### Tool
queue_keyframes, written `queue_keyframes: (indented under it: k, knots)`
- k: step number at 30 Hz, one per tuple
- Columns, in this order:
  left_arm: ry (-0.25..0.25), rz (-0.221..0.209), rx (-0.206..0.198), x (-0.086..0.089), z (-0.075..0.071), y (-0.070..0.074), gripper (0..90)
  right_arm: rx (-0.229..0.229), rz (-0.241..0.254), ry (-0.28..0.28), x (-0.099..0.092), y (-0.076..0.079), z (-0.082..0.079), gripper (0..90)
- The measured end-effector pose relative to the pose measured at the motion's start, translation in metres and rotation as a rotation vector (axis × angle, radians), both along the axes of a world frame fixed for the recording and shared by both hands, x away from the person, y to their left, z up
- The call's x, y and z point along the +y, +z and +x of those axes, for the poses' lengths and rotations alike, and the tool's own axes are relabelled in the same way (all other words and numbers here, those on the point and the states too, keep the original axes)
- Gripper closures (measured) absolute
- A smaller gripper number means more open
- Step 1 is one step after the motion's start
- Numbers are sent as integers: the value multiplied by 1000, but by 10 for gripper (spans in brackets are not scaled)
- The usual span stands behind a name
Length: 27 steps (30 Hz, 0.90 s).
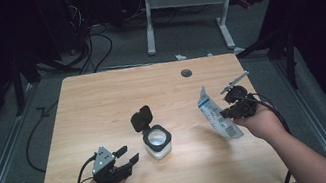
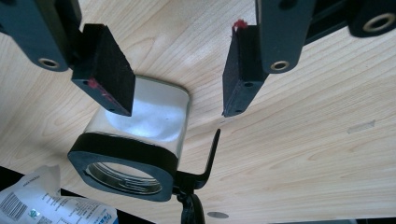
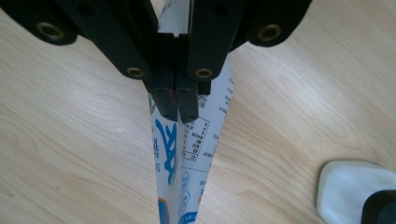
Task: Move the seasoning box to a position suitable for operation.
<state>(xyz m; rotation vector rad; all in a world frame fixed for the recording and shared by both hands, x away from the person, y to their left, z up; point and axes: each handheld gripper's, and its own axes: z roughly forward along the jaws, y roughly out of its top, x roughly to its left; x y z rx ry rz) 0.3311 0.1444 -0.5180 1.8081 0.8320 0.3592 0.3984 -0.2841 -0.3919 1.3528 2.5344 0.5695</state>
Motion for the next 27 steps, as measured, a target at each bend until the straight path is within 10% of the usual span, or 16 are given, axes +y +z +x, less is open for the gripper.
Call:
queue_keyframes:
  k: [27]
  knots:
    - [18,12,12,4,6,-4,444,-202,139,-22,-11,-14,-20,900]
